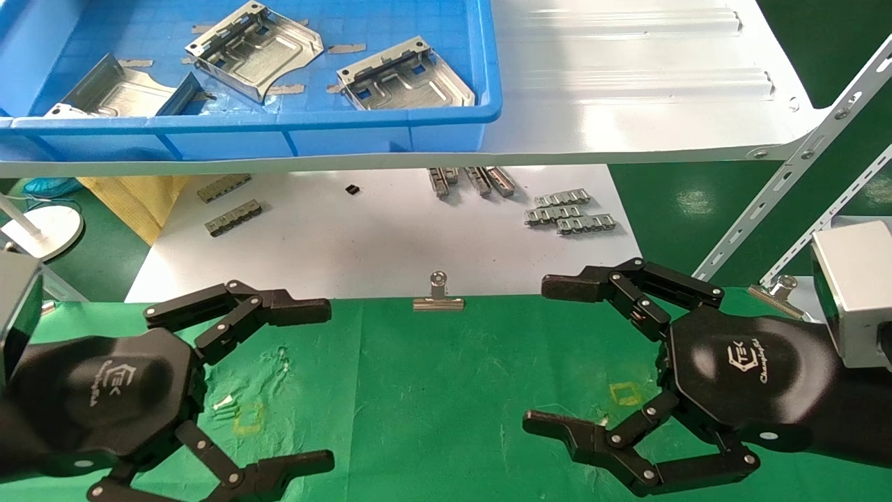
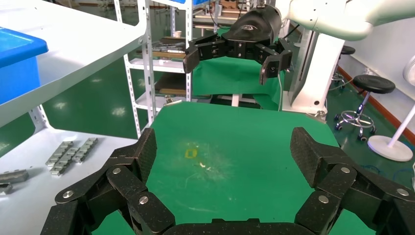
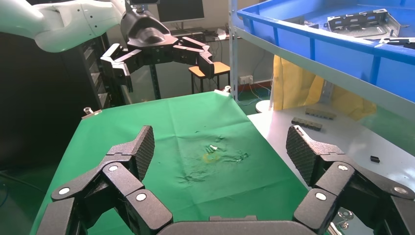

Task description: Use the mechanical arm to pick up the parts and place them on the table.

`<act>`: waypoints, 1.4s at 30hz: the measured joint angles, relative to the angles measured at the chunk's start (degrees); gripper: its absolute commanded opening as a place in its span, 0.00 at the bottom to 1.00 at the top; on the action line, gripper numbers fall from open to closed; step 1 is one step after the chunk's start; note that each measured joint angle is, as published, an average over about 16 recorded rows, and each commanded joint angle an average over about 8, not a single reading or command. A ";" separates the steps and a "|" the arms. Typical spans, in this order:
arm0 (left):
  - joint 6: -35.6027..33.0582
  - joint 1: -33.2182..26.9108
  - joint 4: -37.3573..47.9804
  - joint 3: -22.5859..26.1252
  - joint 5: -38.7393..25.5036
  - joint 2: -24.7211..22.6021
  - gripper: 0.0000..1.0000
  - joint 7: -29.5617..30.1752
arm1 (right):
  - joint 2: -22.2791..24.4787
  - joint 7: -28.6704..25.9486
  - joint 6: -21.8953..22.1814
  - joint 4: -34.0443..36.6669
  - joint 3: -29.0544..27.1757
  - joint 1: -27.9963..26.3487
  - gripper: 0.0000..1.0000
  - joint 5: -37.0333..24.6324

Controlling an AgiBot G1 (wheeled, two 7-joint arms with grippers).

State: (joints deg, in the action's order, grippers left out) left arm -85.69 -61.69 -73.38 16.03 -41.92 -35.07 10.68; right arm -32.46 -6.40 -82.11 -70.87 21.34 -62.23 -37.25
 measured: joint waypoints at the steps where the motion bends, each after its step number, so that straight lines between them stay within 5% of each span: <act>1: 0.00 0.00 0.00 0.00 0.00 0.00 1.00 0.00 | 0.00 0.00 0.00 0.00 0.00 0.00 1.00 0.00; 7: 0.00 0.00 0.00 0.00 0.00 0.00 1.00 0.00 | 0.00 0.00 0.00 0.00 0.00 0.00 0.95 0.00; 14: 0.00 0.00 0.00 0.00 0.00 0.00 1.00 0.00 | 0.00 0.00 0.00 0.00 0.00 0.00 0.10 0.00; 16: 0.00 0.00 0.00 0.00 0.00 0.00 1.00 0.00 | 0.00 0.00 0.00 0.00 0.00 0.00 0.00 0.00; 42: 0.00 0.00 0.00 0.00 0.00 0.00 1.00 0.00 | 0.00 0.00 0.00 0.00 0.00 0.00 0.00 0.00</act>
State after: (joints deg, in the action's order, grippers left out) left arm -85.69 -61.69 -73.38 16.03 -41.92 -35.07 10.68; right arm -32.46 -6.40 -82.11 -70.87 21.34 -62.23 -37.25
